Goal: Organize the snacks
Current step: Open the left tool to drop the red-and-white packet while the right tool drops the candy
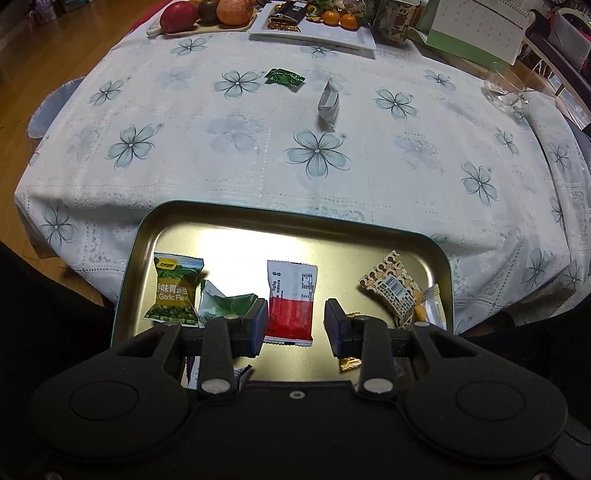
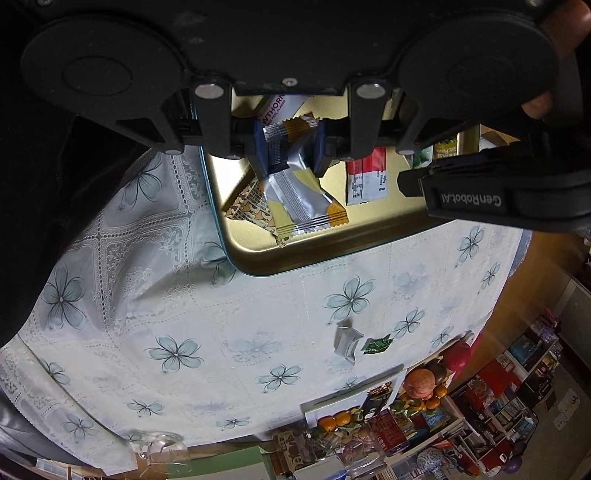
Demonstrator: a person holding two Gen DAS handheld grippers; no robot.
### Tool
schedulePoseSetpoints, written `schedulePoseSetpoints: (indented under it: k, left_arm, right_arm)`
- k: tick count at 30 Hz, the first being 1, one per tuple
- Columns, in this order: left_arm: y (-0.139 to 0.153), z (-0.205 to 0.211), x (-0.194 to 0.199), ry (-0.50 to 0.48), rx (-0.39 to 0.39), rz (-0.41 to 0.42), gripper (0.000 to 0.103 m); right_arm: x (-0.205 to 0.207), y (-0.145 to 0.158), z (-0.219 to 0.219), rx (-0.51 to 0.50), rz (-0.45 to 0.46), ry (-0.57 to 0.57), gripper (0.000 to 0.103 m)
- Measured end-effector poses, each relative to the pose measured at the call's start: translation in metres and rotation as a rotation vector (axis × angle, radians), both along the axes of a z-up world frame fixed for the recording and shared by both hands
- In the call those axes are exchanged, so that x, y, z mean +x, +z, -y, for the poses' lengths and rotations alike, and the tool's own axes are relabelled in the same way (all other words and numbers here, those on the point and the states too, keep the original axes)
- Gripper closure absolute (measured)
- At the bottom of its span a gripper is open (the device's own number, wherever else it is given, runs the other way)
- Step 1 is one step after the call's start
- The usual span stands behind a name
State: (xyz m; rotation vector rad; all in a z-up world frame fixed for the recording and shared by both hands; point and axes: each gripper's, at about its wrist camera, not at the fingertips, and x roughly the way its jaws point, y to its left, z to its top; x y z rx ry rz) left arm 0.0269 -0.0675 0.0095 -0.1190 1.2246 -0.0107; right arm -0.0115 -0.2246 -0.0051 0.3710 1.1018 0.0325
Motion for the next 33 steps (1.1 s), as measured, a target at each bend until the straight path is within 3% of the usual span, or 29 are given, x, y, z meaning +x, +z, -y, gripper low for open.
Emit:
schedulePoseSetpoints:
  k: [9, 12, 20, 22, 33]
  left_arm:
    - [-0.008, -0.013, -0.023, 0.02, 0.08, -0.013, 0.061]
    - [-0.008, -0.019, -0.031, 0.03, 0.109, 0.0, 0.061]
    - [-0.014, -0.029, -0.036, 0.048, 0.096, -0.018, 0.061]
    - [-0.016, -0.029, -0.037, 0.046, 0.099, -0.025, 0.061]
    - [-0.022, -0.028, -0.038, 0.034, 0.119, -0.04, 0.061]
  right_arm:
    - [0.0, -0.003, -0.017, -0.053, -0.003, 0.074, 0.076]
    - [-0.002, -0.003, -0.024, -0.071, 0.005, 0.111, 0.081]
    - [-0.004, -0.002, -0.028, -0.062, 0.016, 0.145, 0.081]
    - [-0.003, -0.003, -0.028, -0.057, 0.009, 0.14, 0.068]
    - [0.001, -0.008, -0.024, -0.049, -0.029, 0.116, 0.067]
